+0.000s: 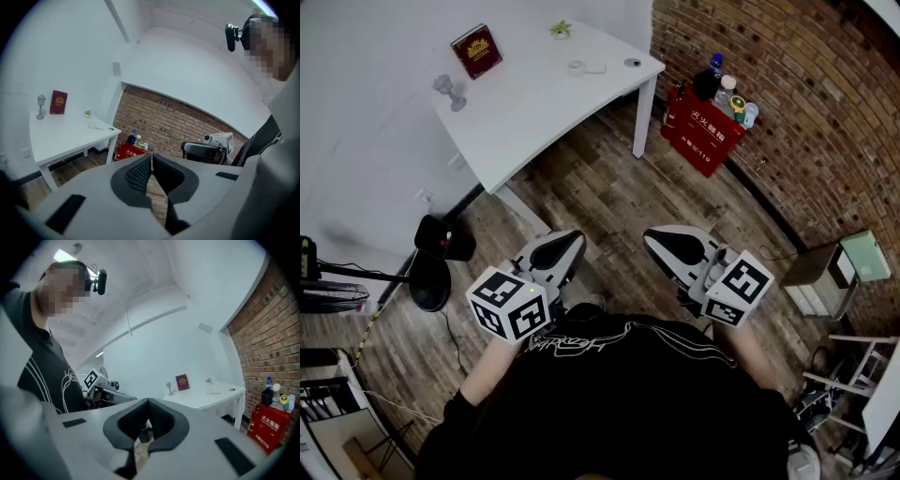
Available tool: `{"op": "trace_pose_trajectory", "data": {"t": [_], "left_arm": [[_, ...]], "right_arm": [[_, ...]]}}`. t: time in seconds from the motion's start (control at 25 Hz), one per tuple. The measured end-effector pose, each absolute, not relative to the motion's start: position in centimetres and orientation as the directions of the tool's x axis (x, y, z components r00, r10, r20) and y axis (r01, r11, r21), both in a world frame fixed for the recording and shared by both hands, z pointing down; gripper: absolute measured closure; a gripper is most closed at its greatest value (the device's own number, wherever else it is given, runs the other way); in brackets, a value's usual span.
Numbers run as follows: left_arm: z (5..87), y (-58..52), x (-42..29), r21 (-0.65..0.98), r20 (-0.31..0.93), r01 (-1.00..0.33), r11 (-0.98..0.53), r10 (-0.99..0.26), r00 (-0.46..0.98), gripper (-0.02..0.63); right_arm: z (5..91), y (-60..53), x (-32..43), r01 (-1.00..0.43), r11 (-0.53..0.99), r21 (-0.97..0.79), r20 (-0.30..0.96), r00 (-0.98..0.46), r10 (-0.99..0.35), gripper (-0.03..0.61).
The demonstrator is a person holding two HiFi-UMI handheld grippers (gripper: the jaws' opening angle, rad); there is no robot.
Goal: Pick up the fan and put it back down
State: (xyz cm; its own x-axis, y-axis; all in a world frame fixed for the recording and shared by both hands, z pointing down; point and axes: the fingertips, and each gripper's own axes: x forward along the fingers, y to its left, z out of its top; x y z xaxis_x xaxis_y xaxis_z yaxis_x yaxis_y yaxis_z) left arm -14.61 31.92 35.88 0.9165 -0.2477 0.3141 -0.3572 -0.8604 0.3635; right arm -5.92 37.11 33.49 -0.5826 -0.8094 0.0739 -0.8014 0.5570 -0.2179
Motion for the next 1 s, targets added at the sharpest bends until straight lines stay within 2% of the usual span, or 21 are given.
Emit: {"op": "trace_pose_trajectory", "data": {"t": [0.44, 0.52, 0.88, 1.0], "left_arm": [[34.2, 35.1, -15.6, 0.332, 0.272, -0.311, -0.891, -0.225, 0.935, 0.575], [33.9, 35.5, -15.6, 0.326, 0.266, -0.306, -0.894, -0.224, 0.937, 0.575], [35.1, 35.9, -16.1, 0.356, 0.280, -0.321, -0.878, -0.227, 0.933, 0.575], [35.7, 35.0, -16.3, 0.371, 0.281, -0.322, -0.871, -0.226, 0.933, 0.575]], "right_arm": [[30.5, 40.7, -5.5, -0.872, 0.475, -0.119, 0.029, -0.481, -0.876, 0.574], [30.3, 41.2, -5.2, -0.879, 0.465, -0.104, 0.036, -0.470, -0.882, 0.537], [31.9, 41.3, -4.0, -0.903, 0.419, -0.093, 0.089, -0.427, -0.900, 0.289], [32.5, 40.1, -3.6, -0.913, 0.395, -0.101, 0.107, -0.405, -0.908, 0.266]]}}
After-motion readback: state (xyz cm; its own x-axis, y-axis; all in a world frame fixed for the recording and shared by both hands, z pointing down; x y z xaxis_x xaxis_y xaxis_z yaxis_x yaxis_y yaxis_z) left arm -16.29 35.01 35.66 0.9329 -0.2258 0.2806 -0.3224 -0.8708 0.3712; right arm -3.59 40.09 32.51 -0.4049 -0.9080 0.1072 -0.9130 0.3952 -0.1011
